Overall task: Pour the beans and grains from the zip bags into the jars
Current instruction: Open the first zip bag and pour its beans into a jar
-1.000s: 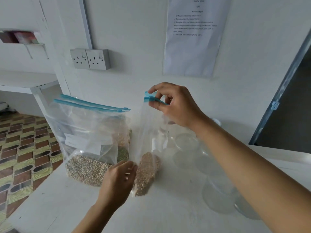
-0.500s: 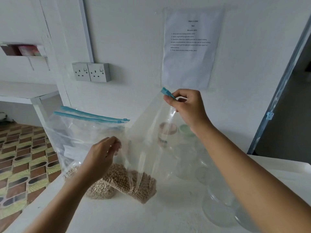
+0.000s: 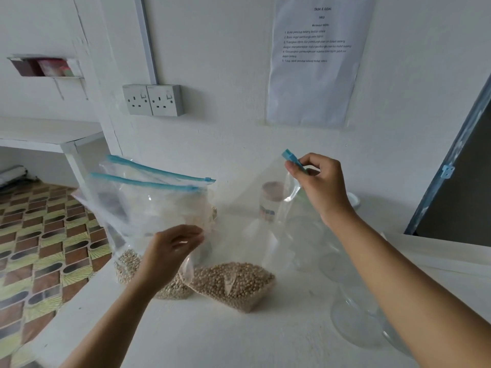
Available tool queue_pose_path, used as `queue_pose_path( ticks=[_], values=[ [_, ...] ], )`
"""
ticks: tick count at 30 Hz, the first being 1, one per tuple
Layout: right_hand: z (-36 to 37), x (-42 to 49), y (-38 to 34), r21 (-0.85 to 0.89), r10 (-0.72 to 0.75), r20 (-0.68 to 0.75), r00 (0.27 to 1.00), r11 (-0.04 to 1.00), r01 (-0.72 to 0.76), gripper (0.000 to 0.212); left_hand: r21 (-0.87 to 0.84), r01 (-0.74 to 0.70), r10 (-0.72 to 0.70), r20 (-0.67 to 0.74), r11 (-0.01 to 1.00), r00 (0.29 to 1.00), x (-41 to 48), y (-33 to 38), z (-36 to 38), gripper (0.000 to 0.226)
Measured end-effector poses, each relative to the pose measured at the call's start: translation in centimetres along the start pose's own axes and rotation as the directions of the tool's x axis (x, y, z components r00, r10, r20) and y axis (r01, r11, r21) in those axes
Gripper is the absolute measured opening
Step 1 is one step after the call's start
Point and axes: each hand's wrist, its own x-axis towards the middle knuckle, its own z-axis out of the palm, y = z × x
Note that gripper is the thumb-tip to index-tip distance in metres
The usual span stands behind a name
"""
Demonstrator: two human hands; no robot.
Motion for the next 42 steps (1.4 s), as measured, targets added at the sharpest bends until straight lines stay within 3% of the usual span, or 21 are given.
queue_pose_path(
  ticks=[3, 5, 11, 13, 16, 18, 22, 26, 30, 37, 42],
  values=[
    [-0.1, -0.3, 0.7, -0.006, -0.005, -0.017, 1.000, 1.000, 0.005, 0.031, -0.060, 0.001, -0.002, -0.011, 0.998, 1.000, -3.2, -1.7, -0.6, 0.044],
    [-0.2, -0.5, 1.2, 0.004, 0.013, -0.040, 0.999, 1.000, -0.013, 0.032, 0.020, -0.047, 0.047, 0.025, 0.999, 0.999, -4.7, -2.8, -0.9, 0.054],
    [0.2, -0.6, 1.5, 0.013, 0.032, -0.029, 0.999, 0.999, -0.031, 0.034, 0.247, -0.185, 0.144, 0.176, 0.951, 0.974, -2.6, -3.2, -1.7, 0.060],
    [0.3, -0.7, 1.5, -0.003, 0.019, -0.027, 0.999, 1.000, -0.019, 0.034, 0.245, -0.206, 0.141, 0.261, 0.947, 0.955, -0.7, -2.0, -2.0, 0.062],
    [0.3, -0.8, 1.5, -0.039, -0.004, -0.038, 0.999, 0.999, 0.003, 0.034, 0.173, -0.226, 0.156, 0.345, 0.959, 0.925, 1.8, 0.5, -2.1, 0.045],
    [0.3, -0.8, 1.4, -0.059, -0.014, -0.046, 0.999, 0.998, 0.011, 0.034, 0.091, -0.204, 0.166, 0.321, 0.975, 0.933, 2.4, 1.9, -2.1, 0.034],
    [0.3, -0.8, 1.6, -0.097, -0.018, -0.051, 0.999, 0.995, 0.013, 0.035, -0.013, -0.199, 0.200, 0.094, 0.980, 0.975, 0.2, 1.8, -2.3, 0.015],
    [0.0, -1.1, 1.9, -0.099, -0.005, -0.053, 0.999, 0.995, 0.000, 0.035, 0.094, -0.024, 0.033, -0.100, 0.995, 0.994, -3.6, -1.5, -1.7, 0.016],
    [0.2, -1.6, 2.4, -0.069, 0.023, -0.052, 0.998, 0.997, -0.026, 0.035, 0.168, 0.140, -0.123, -0.107, 0.976, 0.987, -6.1, -4.4, 0.2, 0.028],
    [0.0, -1.6, 2.1, -0.002, 0.027, -0.008, 1.000, 1.000, -0.027, 0.034, -0.014, 0.276, -0.276, -0.130, 0.961, 0.953, -5.1, -4.8, 1.4, 0.037],
    [-0.9, -1.1, 0.0, 0.022, -0.005, 0.019, 1.000, 1.000, 0.005, 0.029, -0.156, 0.267, -0.285, -0.107, 0.951, 0.953, -5.4, -4.2, 0.1, 0.007]
  ],
)
